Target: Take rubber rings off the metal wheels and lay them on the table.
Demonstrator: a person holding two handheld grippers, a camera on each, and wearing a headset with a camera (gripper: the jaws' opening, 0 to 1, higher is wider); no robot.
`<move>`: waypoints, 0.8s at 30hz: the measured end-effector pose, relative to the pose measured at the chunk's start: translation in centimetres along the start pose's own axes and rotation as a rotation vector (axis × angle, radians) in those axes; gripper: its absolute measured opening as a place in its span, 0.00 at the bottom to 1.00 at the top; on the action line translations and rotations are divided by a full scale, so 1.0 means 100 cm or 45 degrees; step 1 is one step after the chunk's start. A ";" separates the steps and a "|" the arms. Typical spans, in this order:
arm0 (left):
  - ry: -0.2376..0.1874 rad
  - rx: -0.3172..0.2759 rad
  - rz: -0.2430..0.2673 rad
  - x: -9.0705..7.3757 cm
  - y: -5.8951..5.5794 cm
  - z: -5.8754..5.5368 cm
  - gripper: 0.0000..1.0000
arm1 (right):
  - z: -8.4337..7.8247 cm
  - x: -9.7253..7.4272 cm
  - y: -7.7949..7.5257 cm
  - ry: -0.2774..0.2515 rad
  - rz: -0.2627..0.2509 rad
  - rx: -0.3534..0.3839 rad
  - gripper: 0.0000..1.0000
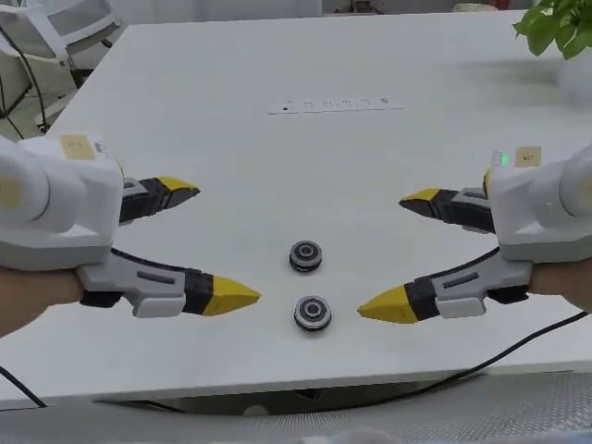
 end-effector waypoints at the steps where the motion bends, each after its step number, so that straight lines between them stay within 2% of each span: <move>1: 0.004 0.002 -0.008 0.002 0.000 0.000 0.89 | -0.001 0.001 0.000 0.002 0.003 0.000 0.94; 5: 0.002 0.026 -0.029 0.009 0.000 0.000 0.87 | -0.005 0.005 -0.003 0.000 -0.008 -0.028 0.90; 10: 0.000 0.022 -0.055 0.018 0.000 -0.002 0.85 | -0.010 0.011 -0.005 0.007 0.007 -0.011 0.88; 18: 0.043 0.031 -0.105 0.031 -0.005 -0.013 0.83 | -0.023 0.024 -0.003 0.048 0.044 -0.018 0.84; 24: 0.064 0.026 -0.141 0.038 -0.007 -0.018 0.81 | -0.025 0.032 -0.002 0.054 0.075 -0.021 0.81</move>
Point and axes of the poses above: the centre of the closed fingertips' face, and the gripper's own axes: x roughly forward along the fingers, y roughly to its left, z roughly out of its top, the point moved 3 cm from there along -x, roughly backward along the fingers, and after that the axes turned 1 degree about -z, right-handed, at the moved point
